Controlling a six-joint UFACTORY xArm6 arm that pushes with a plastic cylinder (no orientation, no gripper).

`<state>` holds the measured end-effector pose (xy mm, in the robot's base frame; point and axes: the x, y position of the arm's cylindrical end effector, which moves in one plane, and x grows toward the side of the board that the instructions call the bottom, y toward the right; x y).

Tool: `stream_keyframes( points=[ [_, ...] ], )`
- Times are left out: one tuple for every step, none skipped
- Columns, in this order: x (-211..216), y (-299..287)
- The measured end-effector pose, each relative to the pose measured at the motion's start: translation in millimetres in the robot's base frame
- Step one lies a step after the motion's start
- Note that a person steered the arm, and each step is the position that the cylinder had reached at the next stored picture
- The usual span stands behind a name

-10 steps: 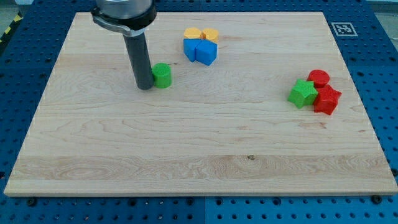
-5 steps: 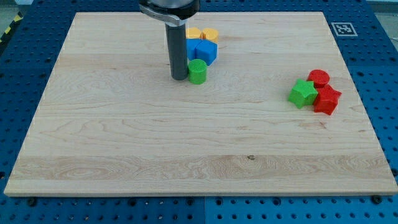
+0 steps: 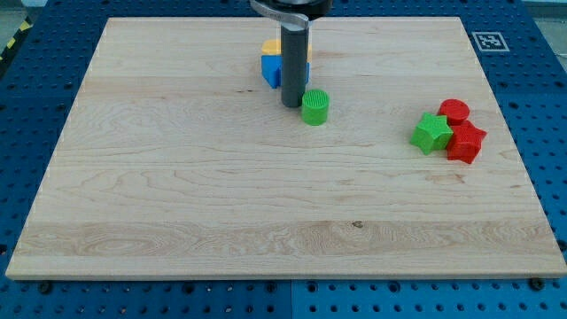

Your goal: Slide the green circle closer to the group of blocks

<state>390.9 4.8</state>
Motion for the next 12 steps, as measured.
stream_keyframes(
  points=[
    [14,0],
    [14,39],
    [13,62],
    [5,68],
    [-12,69],
    [-15,86],
    [-14,100],
    [-14,75],
    [-1,75],
    [7,102],
    [7,125],
    [7,132]
  ],
)
